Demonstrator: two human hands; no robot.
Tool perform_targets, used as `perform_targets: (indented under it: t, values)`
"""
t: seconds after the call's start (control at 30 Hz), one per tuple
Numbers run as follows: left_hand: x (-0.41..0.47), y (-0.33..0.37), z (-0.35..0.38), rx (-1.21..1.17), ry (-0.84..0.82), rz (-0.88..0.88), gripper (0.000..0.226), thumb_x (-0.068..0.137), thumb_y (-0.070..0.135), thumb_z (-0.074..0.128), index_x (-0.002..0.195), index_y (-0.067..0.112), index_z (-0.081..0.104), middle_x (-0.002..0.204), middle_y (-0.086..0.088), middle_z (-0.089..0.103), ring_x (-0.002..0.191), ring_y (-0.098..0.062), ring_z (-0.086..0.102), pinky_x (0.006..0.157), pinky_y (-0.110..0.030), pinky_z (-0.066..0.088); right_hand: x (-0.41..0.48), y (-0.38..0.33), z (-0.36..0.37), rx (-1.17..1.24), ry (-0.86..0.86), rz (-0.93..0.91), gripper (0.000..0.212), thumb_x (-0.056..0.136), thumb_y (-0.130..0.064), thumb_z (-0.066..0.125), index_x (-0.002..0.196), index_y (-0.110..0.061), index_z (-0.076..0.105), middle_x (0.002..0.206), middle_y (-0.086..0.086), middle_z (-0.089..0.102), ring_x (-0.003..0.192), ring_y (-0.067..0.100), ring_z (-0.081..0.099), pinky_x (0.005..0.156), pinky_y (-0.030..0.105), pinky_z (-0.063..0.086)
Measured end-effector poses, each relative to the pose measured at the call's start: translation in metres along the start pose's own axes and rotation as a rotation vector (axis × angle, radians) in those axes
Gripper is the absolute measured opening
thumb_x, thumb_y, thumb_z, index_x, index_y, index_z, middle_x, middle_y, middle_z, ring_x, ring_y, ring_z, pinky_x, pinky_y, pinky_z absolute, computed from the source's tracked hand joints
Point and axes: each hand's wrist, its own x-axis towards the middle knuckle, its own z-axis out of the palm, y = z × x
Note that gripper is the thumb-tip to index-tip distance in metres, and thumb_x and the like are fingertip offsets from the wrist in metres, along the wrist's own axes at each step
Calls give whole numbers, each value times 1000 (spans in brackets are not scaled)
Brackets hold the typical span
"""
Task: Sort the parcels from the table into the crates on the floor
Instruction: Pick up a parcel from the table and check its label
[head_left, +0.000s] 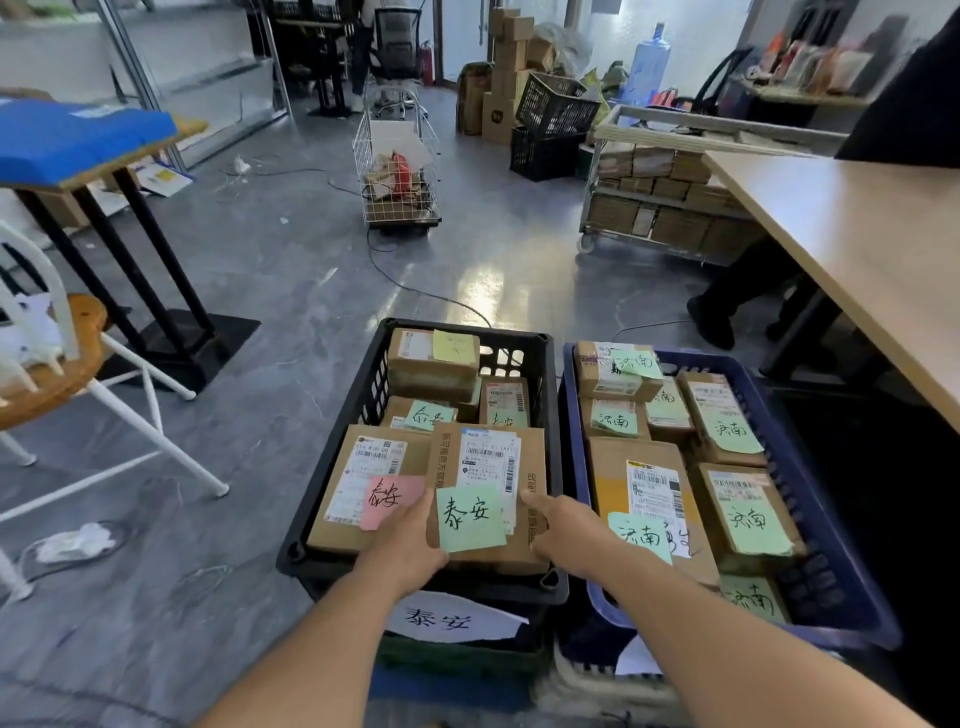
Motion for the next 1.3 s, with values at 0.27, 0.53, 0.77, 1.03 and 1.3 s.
perform_targets:
  t: [0.27, 0.53, 0.77, 1.03, 1.3]
  values:
    - [11, -9, 11, 325, -78, 8, 46, 95, 21, 47, 141, 27, 43, 141, 3, 42, 121, -16, 40, 101, -31, 40, 7, 6, 12, -258, -151, 58, 58, 93, -11, 51, 147, -24, 34, 136, 10, 29, 114, 31, 48, 94, 36, 46]
    - [-1, 31, -11, 413, -59, -14, 59, 95, 25, 45, 150, 30, 24, 150, 1, 30, 128, -21, 36, 103, -39, 38, -15, 9, -21, -214, -42, -4, 53, 93, -18, 50, 144, -25, 37, 134, 9, 33, 103, 26, 53, 76, 31, 46]
    - [-28, 109, -44, 458, 33, 73, 66, 97, 33, 46, 154, 27, 13, 162, 2, 1, 145, -25, 17, 112, -42, 27, -61, 14, -88, -213, 107, -2, 56, 93, -26, 53, 146, -28, 34, 144, 8, 30, 110, 27, 54, 81, 32, 49]
    - [-80, 208, -40, 560, 228, 177, 74, 99, 49, 36, 153, 25, -7, 162, -1, -9, 149, -22, -2, 119, -43, 7, -152, 47, -148, -227, 528, -115, 55, 93, -31, 49, 145, -29, 32, 149, 4, 29, 130, 24, 38, 87, 35, 47]
    - [-128, 297, 16, 630, 333, 283, 72, 98, 57, 23, 148, 29, -19, 159, 0, -18, 147, -21, -15, 114, -43, -14, -232, 116, -170, -245, 769, -144, 57, 95, -46, 45, 146, -34, 25, 153, 2, 26, 139, 26, 27, 106, 42, 35]
